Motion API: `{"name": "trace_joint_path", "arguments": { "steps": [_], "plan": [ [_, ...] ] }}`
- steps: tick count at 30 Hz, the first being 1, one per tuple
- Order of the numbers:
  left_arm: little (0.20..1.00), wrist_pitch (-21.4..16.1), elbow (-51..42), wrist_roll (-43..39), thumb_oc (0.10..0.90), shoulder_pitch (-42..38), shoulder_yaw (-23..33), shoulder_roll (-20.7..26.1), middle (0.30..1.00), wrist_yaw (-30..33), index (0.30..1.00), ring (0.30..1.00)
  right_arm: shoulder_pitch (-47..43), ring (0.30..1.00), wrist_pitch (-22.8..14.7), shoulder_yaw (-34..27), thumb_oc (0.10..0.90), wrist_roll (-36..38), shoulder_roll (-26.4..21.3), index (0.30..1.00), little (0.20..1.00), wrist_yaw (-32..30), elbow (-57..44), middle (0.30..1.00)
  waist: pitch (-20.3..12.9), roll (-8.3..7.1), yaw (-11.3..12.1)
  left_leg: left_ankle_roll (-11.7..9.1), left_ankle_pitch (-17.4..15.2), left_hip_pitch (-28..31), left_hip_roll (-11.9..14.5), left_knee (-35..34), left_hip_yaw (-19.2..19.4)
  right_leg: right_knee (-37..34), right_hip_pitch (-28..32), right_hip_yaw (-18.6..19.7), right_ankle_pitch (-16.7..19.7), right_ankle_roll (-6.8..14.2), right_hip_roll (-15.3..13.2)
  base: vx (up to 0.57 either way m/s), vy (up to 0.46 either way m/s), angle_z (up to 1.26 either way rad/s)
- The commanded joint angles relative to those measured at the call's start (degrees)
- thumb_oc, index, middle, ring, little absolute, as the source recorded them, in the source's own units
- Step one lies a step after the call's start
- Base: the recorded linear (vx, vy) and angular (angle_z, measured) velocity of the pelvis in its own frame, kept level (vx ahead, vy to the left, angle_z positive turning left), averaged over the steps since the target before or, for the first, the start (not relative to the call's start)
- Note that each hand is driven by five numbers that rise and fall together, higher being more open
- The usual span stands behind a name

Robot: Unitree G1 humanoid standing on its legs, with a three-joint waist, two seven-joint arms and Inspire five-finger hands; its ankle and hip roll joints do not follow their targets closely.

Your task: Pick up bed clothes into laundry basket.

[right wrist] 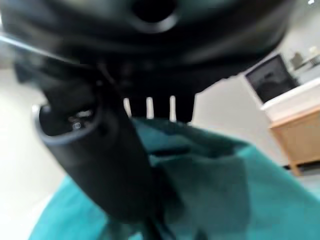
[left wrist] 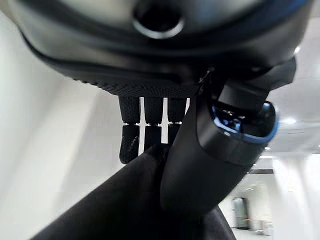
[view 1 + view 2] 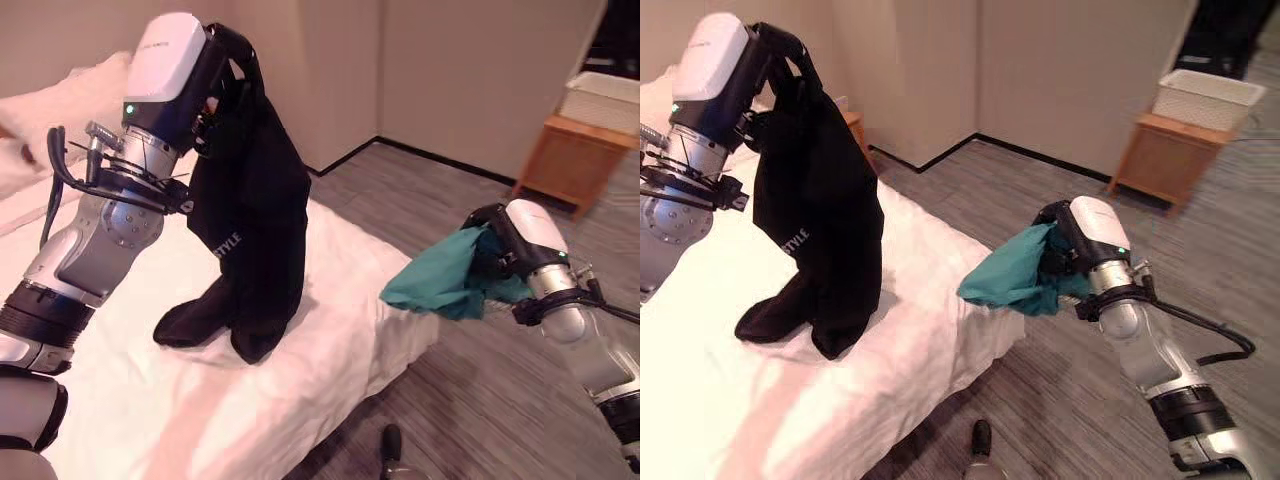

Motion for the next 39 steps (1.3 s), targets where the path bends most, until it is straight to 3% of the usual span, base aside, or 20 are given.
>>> {"name": "trace_joint_path", "arguments": {
  "steps": [1, 2, 3, 4, 6, 9, 12, 14, 15, 17, 19, 22, 25, 26, 30, 31, 32, 34, 36, 39],
  "plan": [
    [0.300, -0.14, 1.65, -3.64, 0.400, -2.22, 7.79, -1.06, 0.300, 3.86, 0.300, 0.300, -11.04, 0.300, -2.89, -2.24, 0.400, -1.30, -2.32, 0.300, 0.300, -3.14, -5.91, 0.300, -10.63, -2.53, 2.72, -3.69, 8.61, -7.39, -0.27, -6.65, -5.37, -23.18, 19.06, 1.86, 12.40, 7.29, -10.19, -0.28, -0.246, -0.70],
    [0.300, -0.46, 1.20, -4.19, 0.400, -0.98, 8.72, -1.51, 0.300, 3.75, 0.300, 0.300, -11.46, 0.300, -2.75, -1.88, 0.400, -1.49, -2.13, 0.300, 0.300, -3.01, -5.76, 0.300, -11.26, -2.22, 3.59, -4.06, 9.48, -8.19, 0.25, -6.71, -4.86, -24.27, 19.68, 0.88, 14.12, 7.61, -12.49, -0.16, -0.174, -0.44],
    [0.300, -0.47, 1.00, -4.20, 0.400, -0.51, 9.07, -1.58, 0.300, 3.69, 0.300, 0.300, -11.50, 0.300, -2.72, -1.66, 0.400, -1.51, -2.21, 0.300, 0.300, -3.00, -5.76, 0.300, -11.44, -2.17, 3.64, -4.04, 9.37, -8.17, 0.08, -6.71, -4.75, -24.67, 19.82, 0.92, 14.30, 7.77, -12.62, -0.18, -0.350, -0.51],
    [0.300, -1.24, -1.52, -6.96, 0.400, 5.58, 13.29, -3.45, 0.300, 2.60, 0.300, 0.300, -10.82, 0.300, -2.34, -1.64, 0.400, -2.43, -2.24, 0.300, 0.300, -1.97, -6.09, 0.300, -12.82, -1.96, 5.18, -5.30, 9.84, -9.05, 1.27, -6.68, -3.64, -27.60, 21.36, -1.25, 18.23, 8.70, -16.85, -0.16, -0.394, -0.55],
    [0.300, -2.16, -3.67, -10.94, 0.400, 12.08, 16.88, -7.93, 0.300, 1.27, 0.300, 0.300, -9.80, 0.300, -1.83, -1.69, 0.400, -2.94, -2.61, 0.300, 0.300, -0.92, -6.26, 0.300, -13.51, -2.08, 5.75, -6.75, 10.71, -9.66, 3.25, -6.69, -2.09, -32.21, 22.79, -2.98, 18.90, 8.70, -17.52, -0.18, -0.458, -0.98],
    [0.300, -1.92, -2.19, -13.97, 0.400, 14.37, 16.46, -12.64, 0.300, 0.62, 0.300, 0.300, -9.37, 0.300, -1.39, -2.29, 0.400, -1.95, -4.22, 0.300, 0.300, -0.36, -6.72, 0.300, -13.44, -2.14, 4.82, -9.02, 13.29, -11.82, 7.00, -6.74, -0.38, -38.09, 23.93, -3.08, 13.53, 8.70, -13.48, -0.14, -0.421, -0.52],
    [0.300, -1.70, 2.80, -15.61, 0.400, 12.44, 14.55, -14.55, 0.300, 1.76, 0.300, 0.300, -11.54, 0.300, -1.63, -1.30, 0.400, 0.17, -7.06, 0.300, 0.300, -0.49, -7.16, 0.300, -12.35, -1.42, 3.22, -10.49, 15.81, -14.32, 9.71, -6.74, -1.03, -38.84, 23.49, -2.91, 9.29, 8.70, -9.36, -0.19, -0.362, -0.31],
    [0.300, -1.93, 4.23, -16.27, 0.400, 12.02, 14.35, -14.77, 0.300, 2.01, 0.300, 0.300, -13.39, 0.300, -2.03, 0.02, 0.400, 0.96, -8.05, 0.300, 0.300, -0.99, -6.55, 0.300, -11.58, -0.83, 2.70, -10.71, 16.84, -15.37, 10.27, -6.74, -1.88, -38.85, 22.77, -2.44, 8.63, 8.70, -7.86, -0.17, -0.227, -0.80],
    [0.300, -1.93, 5.60, -16.88, 0.400, 11.55, 14.26, -14.39, 0.300, 2.40, 0.300, 0.300, -16.14, 0.300, -2.37, 2.03, 0.400, 2.05, -8.44, 0.300, 0.300, -1.73, -5.36, 0.300, -10.25, -0.37, 2.70, -10.64, 16.89, -16.96, 9.49, -6.74, -6.03, -38.84, 21.76, -2.17, 7.70, 8.70, -6.28, -0.16, -0.198, -0.59],
    [0.300, -2.14, 6.56, -17.17, 0.400, 10.59, 14.20, -13.16, 0.300, 2.81, 0.300, 0.300, -18.64, 0.300, -2.49, 3.77, 0.400, 2.82, -8.54, 0.300, 0.300, -2.87, -3.59, 0.300, -8.34, -0.79, 3.53, -10.18, 15.62, -18.94, 5.48, -6.74, -16.09, -38.79, 20.52, -1.34, 7.21, 7.85, -4.24, -0.15, -0.269, -0.55],
    [0.300, -1.97, 6.19, -17.18, 0.400, 10.25, 15.25, -10.65, 0.300, 2.80, 0.300, 0.300, -18.91, 0.300, -2.21, 3.23, 0.400, 2.27, -8.50, 0.300, 0.300, -3.28, -3.39, 0.300, -7.85, -1.01, 3.63, -9.03, 14.14, -19.67, 2.25, -6.74, -20.13, -38.85, 19.17, -1.19, 7.99, 7.38, -1.94, -0.11, -0.259, -0.49],
    [0.300, -2.37, 6.04, -17.79, 0.400, 8.65, 15.84, -8.81, 0.300, 3.68, 0.300, 0.300, -18.00, 0.300, -2.08, 2.51, 0.400, 2.37, -7.50, 0.300, 0.300, -4.10, -3.75, 0.300, -8.64, -1.01, 3.61, -7.14, 11.82, -17.98, -0.29, -6.74, -17.99, -38.85, 17.92, -1.22, 8.85, 7.95, -0.47, -0.06, -0.152, -0.40],
    [0.300, -2.45, 5.89, -17.47, 0.400, 6.51, 14.33, -9.91, 0.300, 4.00, 0.300, 0.300, -16.96, 0.300, -1.78, 1.79, 0.400, 2.24, -6.68, 0.300, 0.300, -4.73, -3.42, 0.300, -8.30, -1.20, 3.89, -5.18, 9.76, -15.47, -2.29, -6.74, -16.42, -38.85, 17.50, -0.44, 9.16, 7.80, 0.22, -0.03, -0.048, -0.43],
    [0.300, -2.09, 6.06, -16.61, 0.400, 4.29, 12.46, -11.23, 0.300, 3.85, 0.300, 0.300, -16.54, 0.300, -1.55, 1.70, 0.400, 0.58, -6.75, 0.300, 0.300, -4.76, -2.27, 0.300, -8.10, -0.79, 2.99, -4.15, 8.70, -14.17, -3.47, -6.74, -14.69, -38.85, 17.16, -0.10, 9.17, 7.46, 1.87, 0.04, -0.002, -0.35],
    [0.300, -0.78, 10.99, -17.54, 0.400, -4.18, 6.03, -16.21, 0.300, 3.85, 0.300, 0.300, -9.67, 0.300, -0.80, -3.05, 0.400, -0.93, -5.23, 0.300, 0.300, -5.34, -2.32, 0.300, -7.79, -1.59, 0.58, -3.47, 8.61, -12.70, -3.43, -6.74, -13.03, -37.74, 19.24, -2.03, 9.08, 7.29, 1.79, 0.09, 0.020, -0.04],
    [0.300, -0.74, 12.87, -18.37, 0.400, -6.86, 3.81, -18.23, 0.300, 3.70, 0.300, 0.300, -7.54, 0.300, -0.43, -5.10, 0.400, -2.28, -5.38, 0.300, 0.300, -5.90, -2.66, 0.300, -7.11, -2.10, -0.53, -3.07, 8.32, -12.14, -3.52, -6.74, -12.50, -33.22, 18.11, -2.60, 8.69, 7.64, 0.94, 0.01, 0.023, 0.07],
    [0.300, -0.44, 14.14, -19.20, 0.400, -8.67, 2.87, -19.65, 0.300, 3.65, 0.300, 0.300, -6.92, 0.300, 0.09, -5.85, 0.400, -3.11, -5.38, 0.300, 0.300, -5.77, -3.13, 0.300, -6.07, -2.18, -2.33, -3.33, 8.18, -11.60, -2.91, -6.74, -12.01, -28.82, 15.85, -2.53, 10.56, 8.70, 0.09, -0.08, 0.002, 0.09],
    [0.300, -0.09, 16.56, -19.92, 0.400, -12.02, 0.74, -22.12, 0.300, 4.01, 0.300, 0.300, -6.17, 0.300, 0.48, -6.75, 0.400, -4.10, -5.60, 0.300, 0.300, -6.17, -3.21, 0.300, -4.85, -2.31, -3.67, -3.93, 8.28, -11.10, -1.70, -6.74, -11.19, -23.53, 12.43, -2.53, 11.71, 8.70, -0.42, -0.08, -0.007, -0.28],
    [0.300, 0.57, 18.60, -19.08, 0.400, -14.52, -0.87, -24.36, 0.300, 4.48, 0.300, 0.300, -5.00, 0.300, 0.92, -7.59, 0.400, -5.01, -5.61, 0.300, 0.300, -6.16, -2.45, 0.300, -4.89, -2.75, -4.40, -4.31, 7.83, -10.29, -1.24, -6.74, -11.01, -24.38, 11.92, -3.75, 11.73, 8.70, -2.47, 0.03, -0.002, -0.54],
    [0.300, 0.76, 21.77, -17.87, 0.400, -18.90, -3.74, -25.18, 0.300, 5.01, 0.300, 0.300, -6.47, 0.300, 0.85, -7.54, 0.400, -5.51, -7.05, 0.300, 0.300, -7.26, -0.95, 0.300, -6.31, -4.13, -3.92, -5.30, 7.65, -10.11, -0.49, -6.74, -10.81, -33.87, 14.94, -4.92, 11.77, 8.12, -1.98, 0.11, -0.151, -0.08]
  ]
}}
